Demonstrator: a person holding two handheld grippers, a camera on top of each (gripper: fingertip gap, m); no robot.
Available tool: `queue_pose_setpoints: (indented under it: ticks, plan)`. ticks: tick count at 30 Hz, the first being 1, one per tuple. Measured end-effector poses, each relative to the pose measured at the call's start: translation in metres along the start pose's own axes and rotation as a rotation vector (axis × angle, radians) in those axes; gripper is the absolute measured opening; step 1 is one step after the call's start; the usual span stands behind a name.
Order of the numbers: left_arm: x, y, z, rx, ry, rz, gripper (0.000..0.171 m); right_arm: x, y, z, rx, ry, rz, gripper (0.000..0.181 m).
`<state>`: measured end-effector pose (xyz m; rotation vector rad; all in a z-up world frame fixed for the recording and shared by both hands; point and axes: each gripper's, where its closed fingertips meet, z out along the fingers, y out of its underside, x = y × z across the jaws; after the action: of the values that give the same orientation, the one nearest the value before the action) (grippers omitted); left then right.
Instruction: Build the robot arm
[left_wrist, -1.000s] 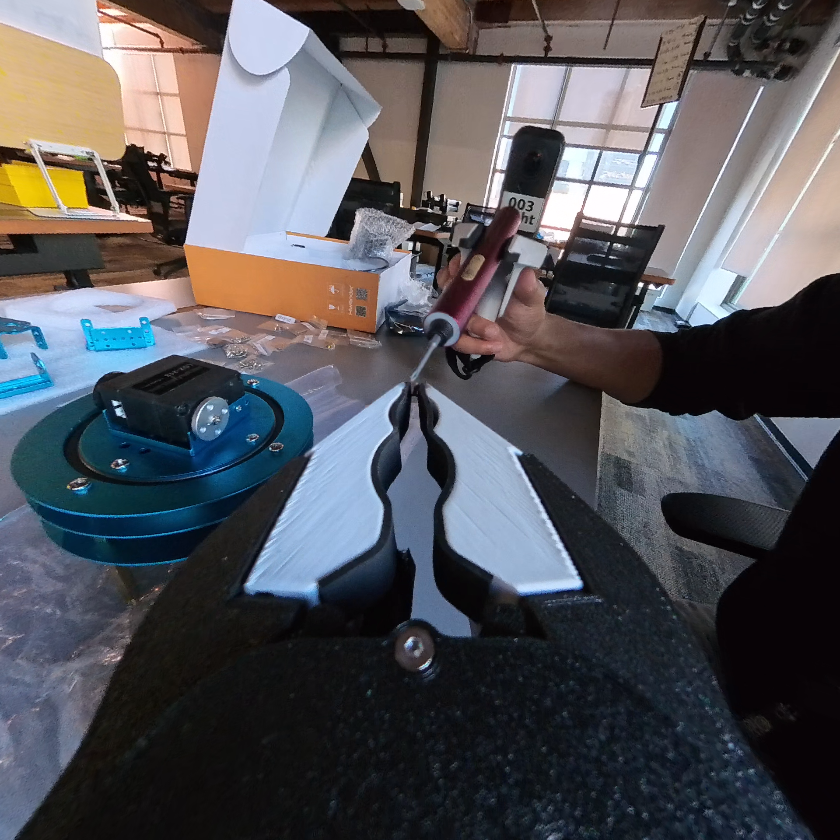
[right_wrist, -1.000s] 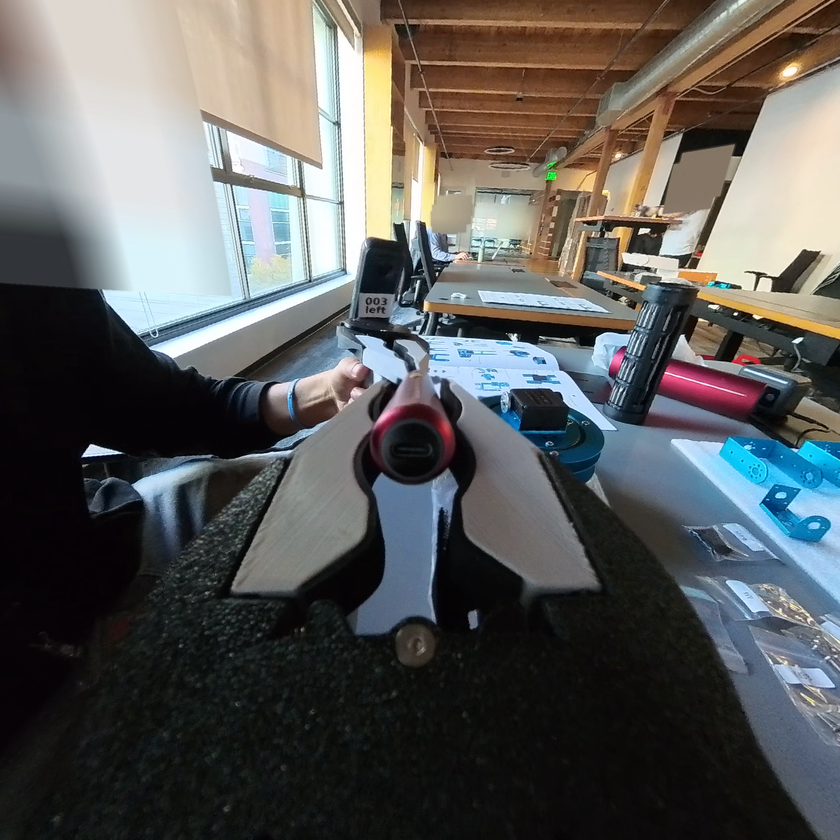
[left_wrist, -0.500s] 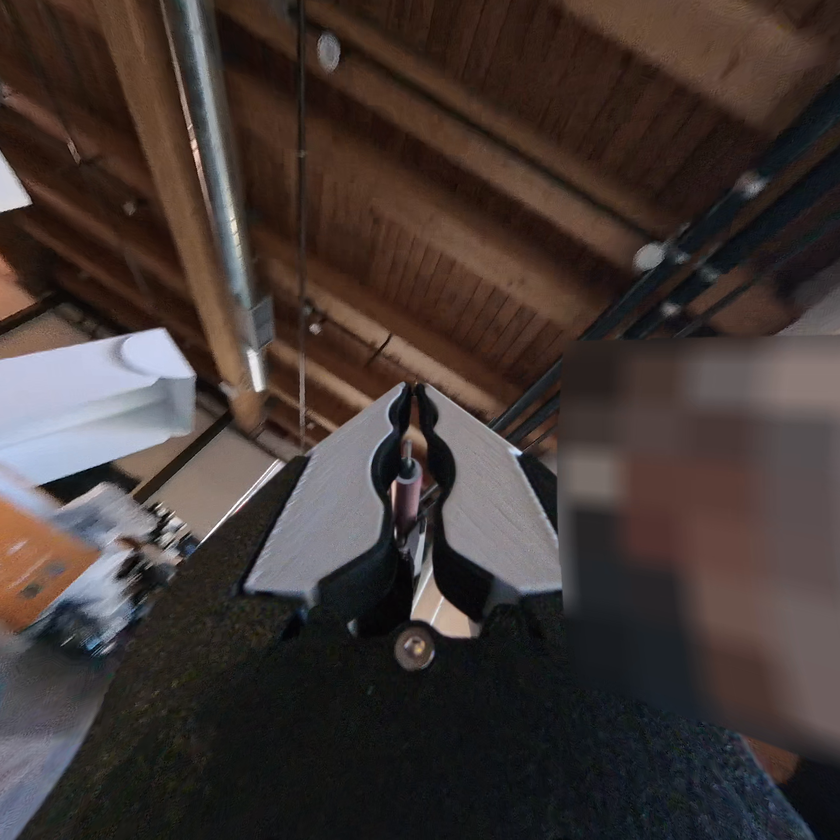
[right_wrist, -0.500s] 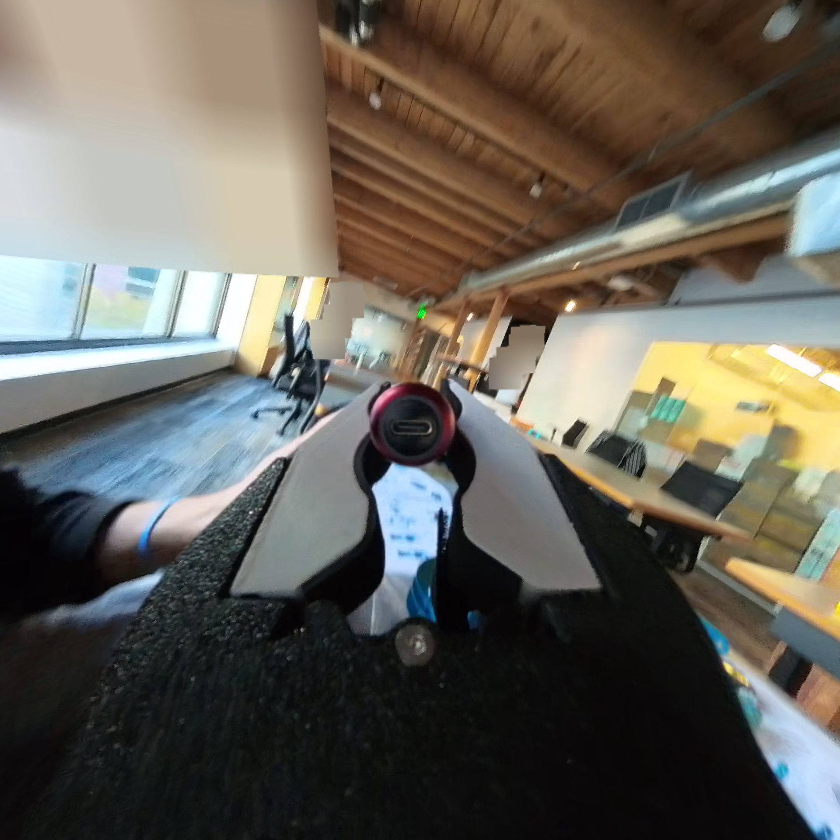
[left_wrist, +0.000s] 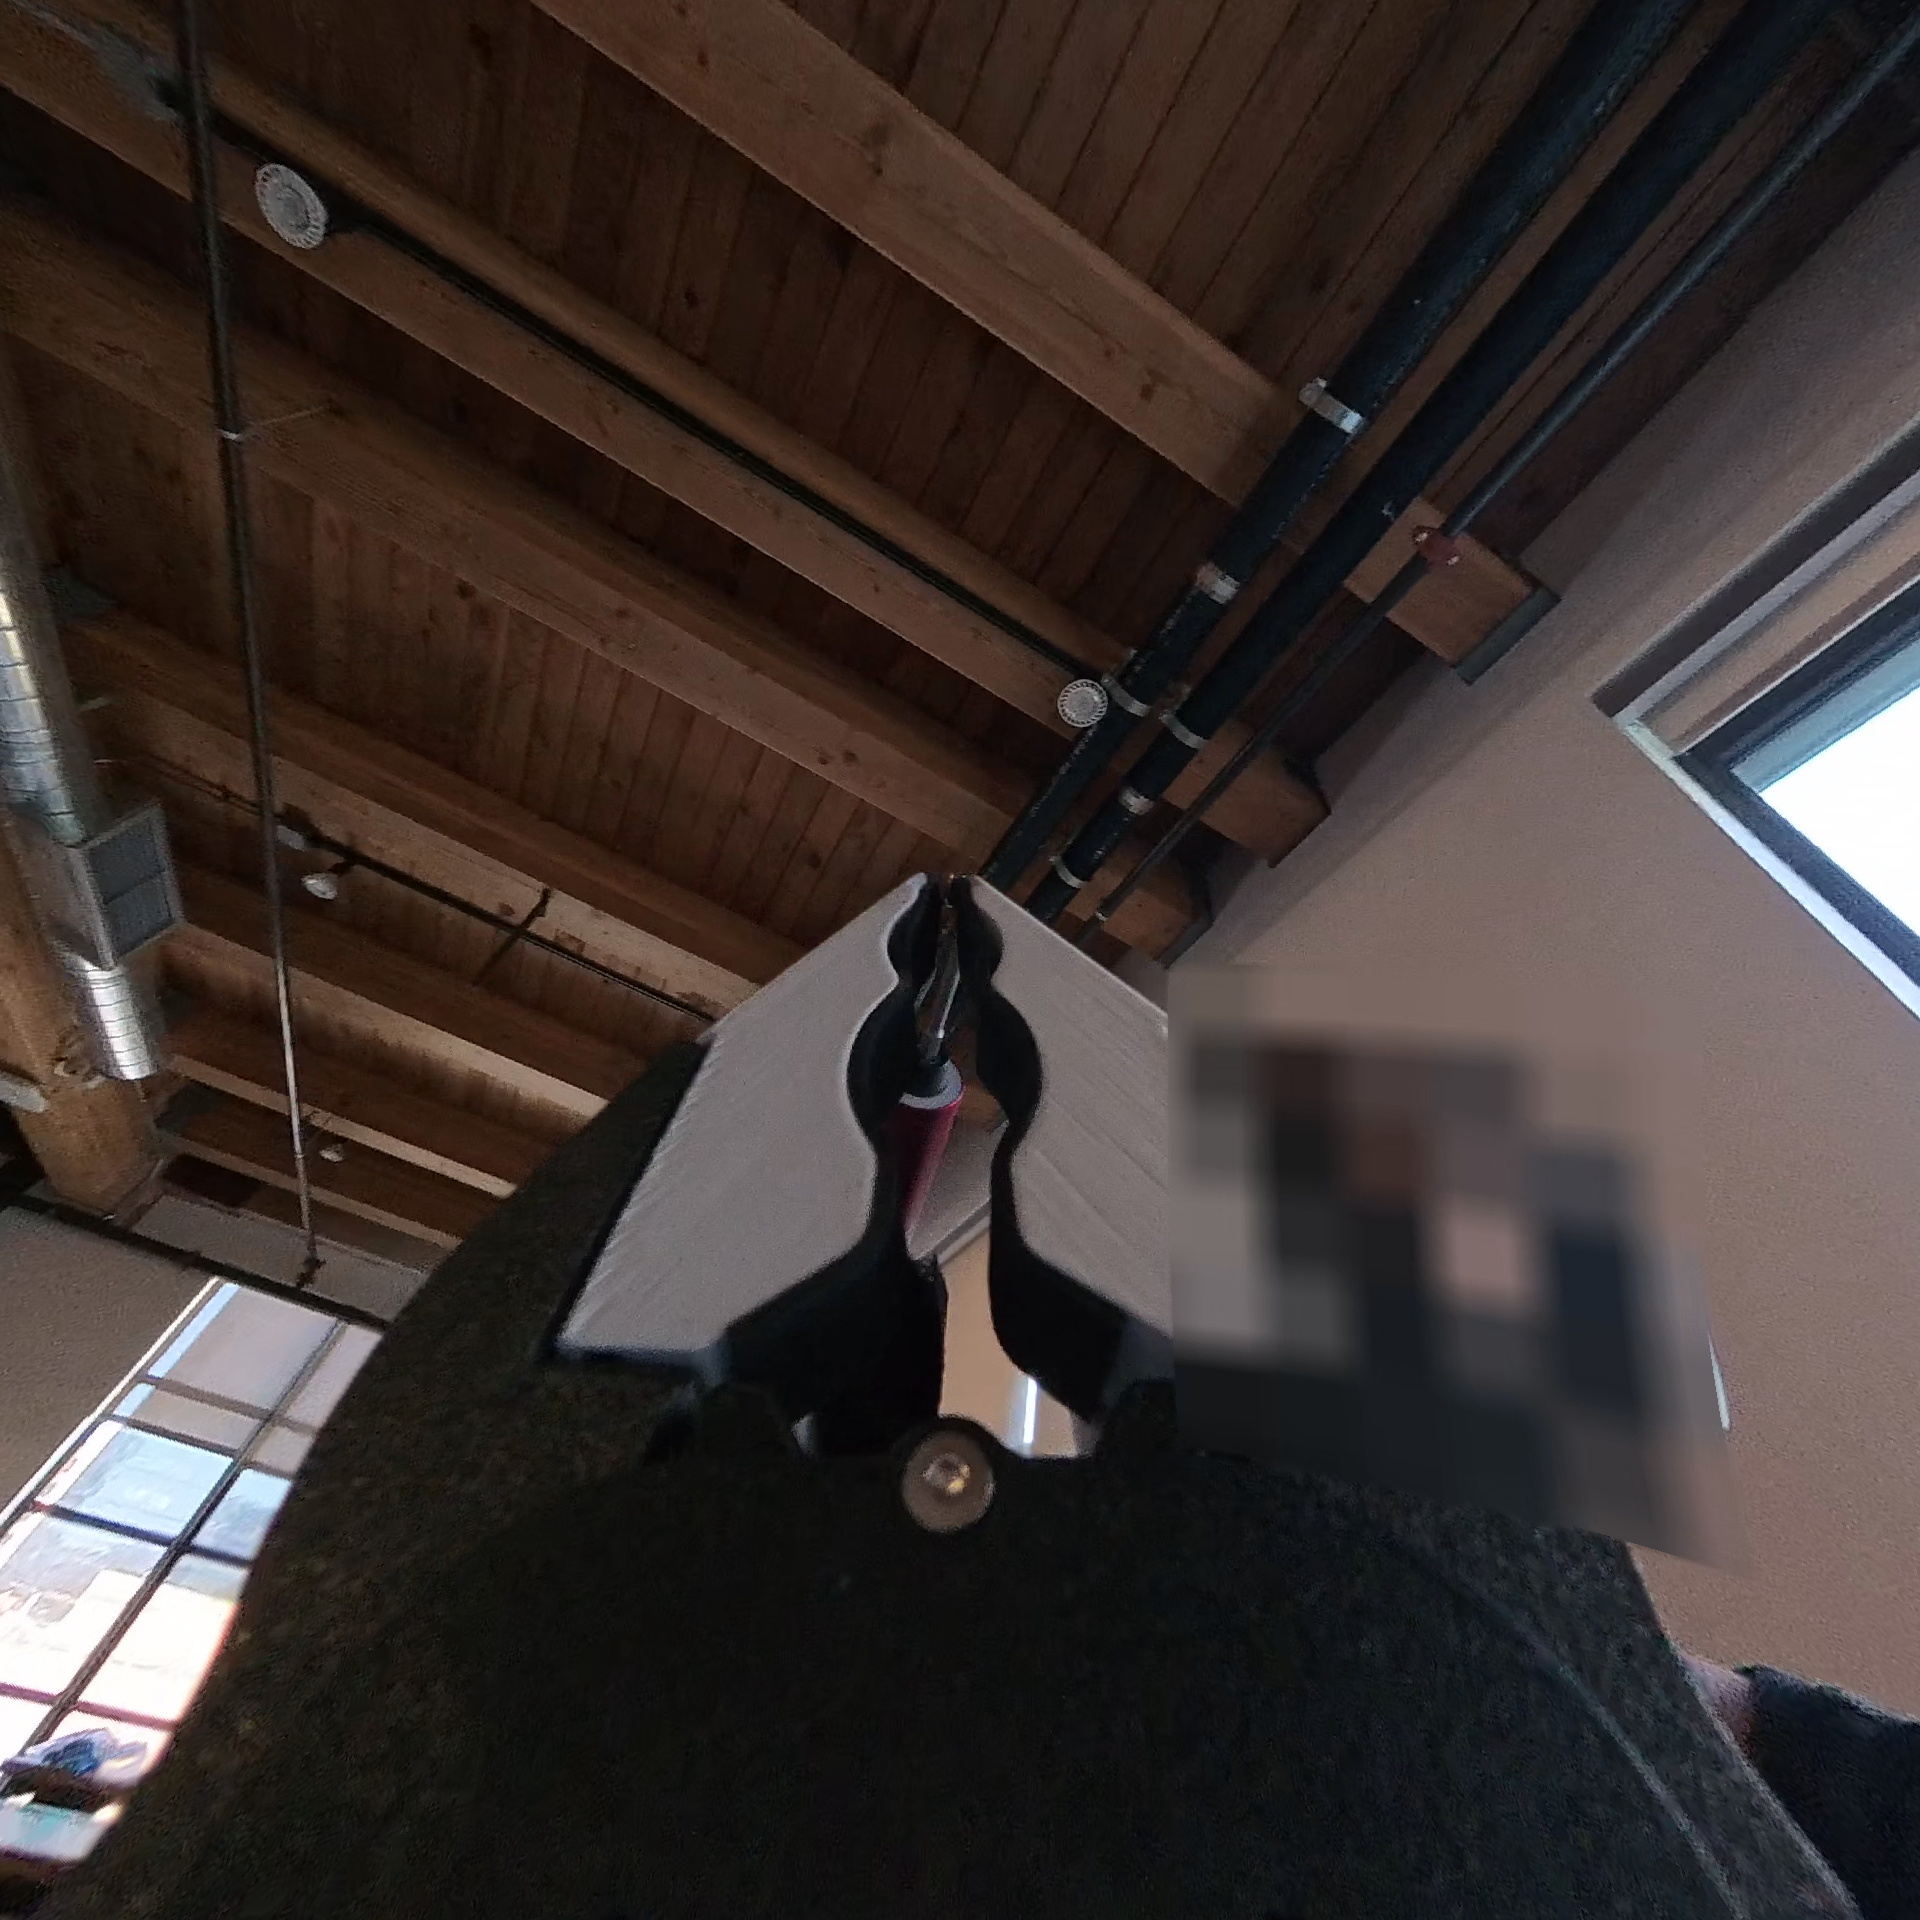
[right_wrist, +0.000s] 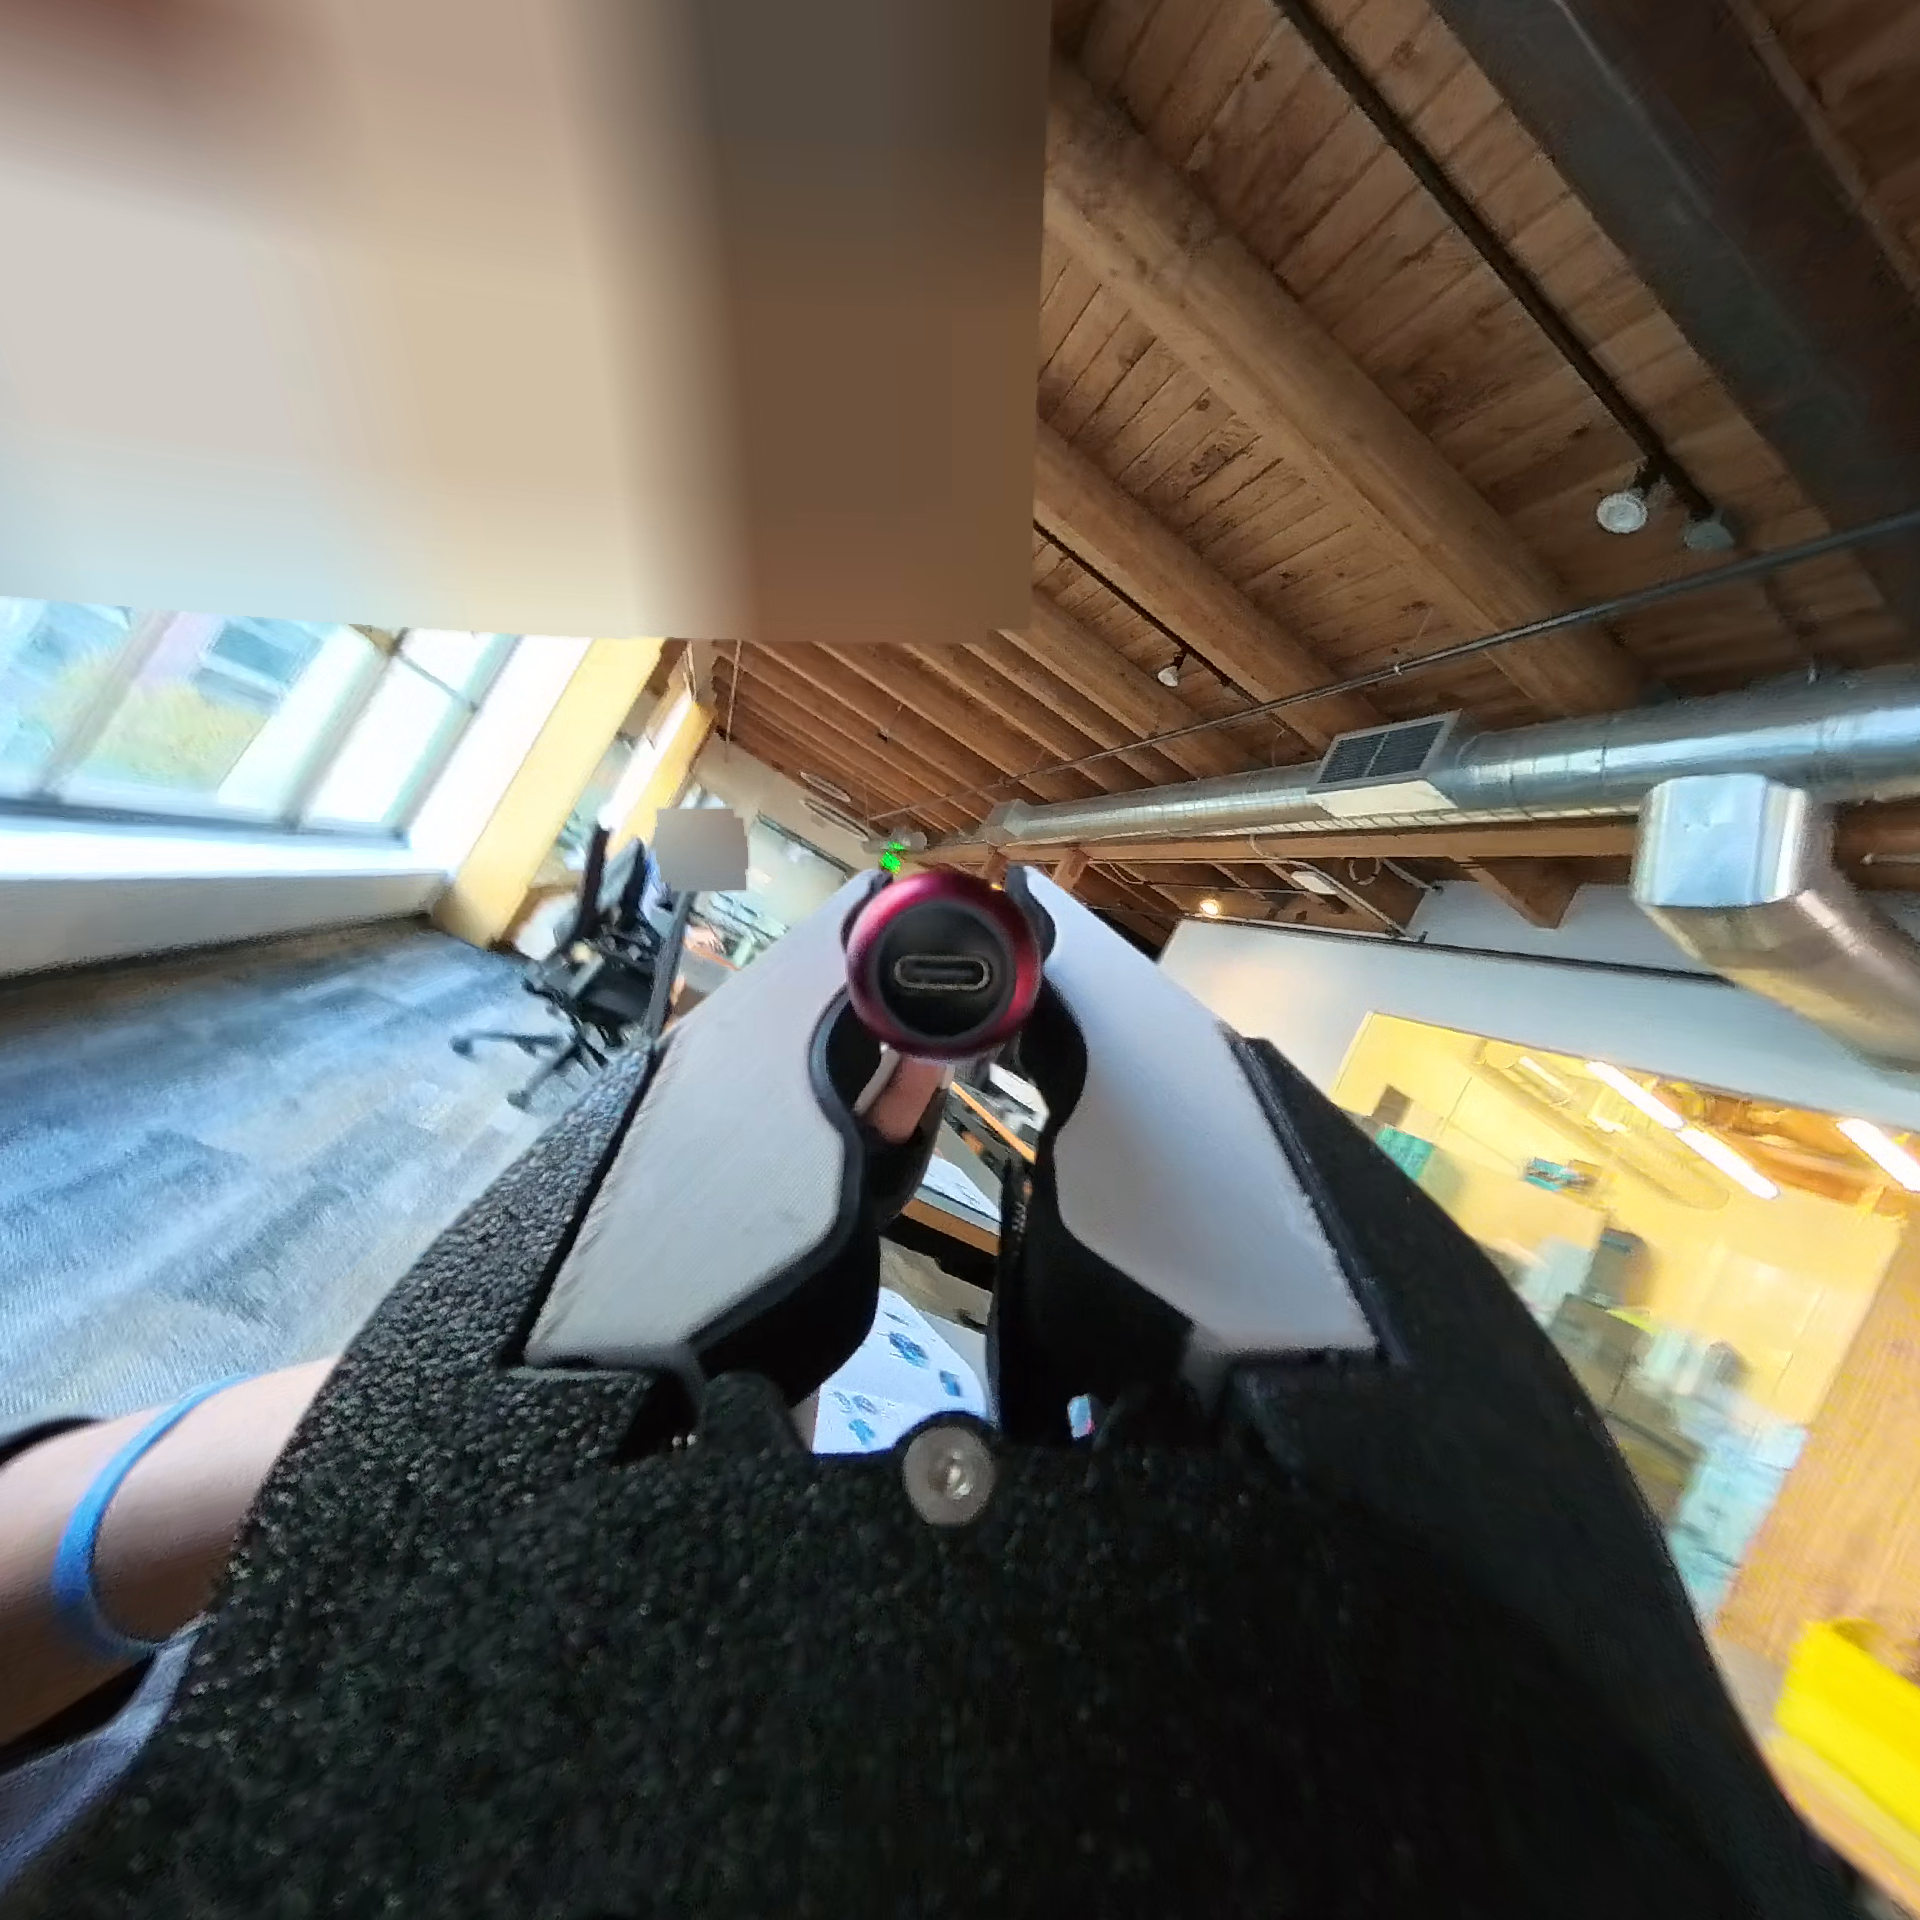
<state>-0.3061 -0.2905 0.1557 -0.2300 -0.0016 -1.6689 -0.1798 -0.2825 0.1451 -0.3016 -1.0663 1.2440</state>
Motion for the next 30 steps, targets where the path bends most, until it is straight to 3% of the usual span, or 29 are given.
queue_pose_setpoints:
  ticks: [12,30]
  plan:
    - [0.003,0.030,0.021,-0.085,-0.017,0.036,0.002,-0.001,-0.023,-0.012,0.035,0.017,-0.070,0.020]
    - [-0.005,0.047,0.031,-0.109,-0.023,0.066,0.002,0.005,-0.036,-0.023,0.085,0.030,-0.094,0.020]
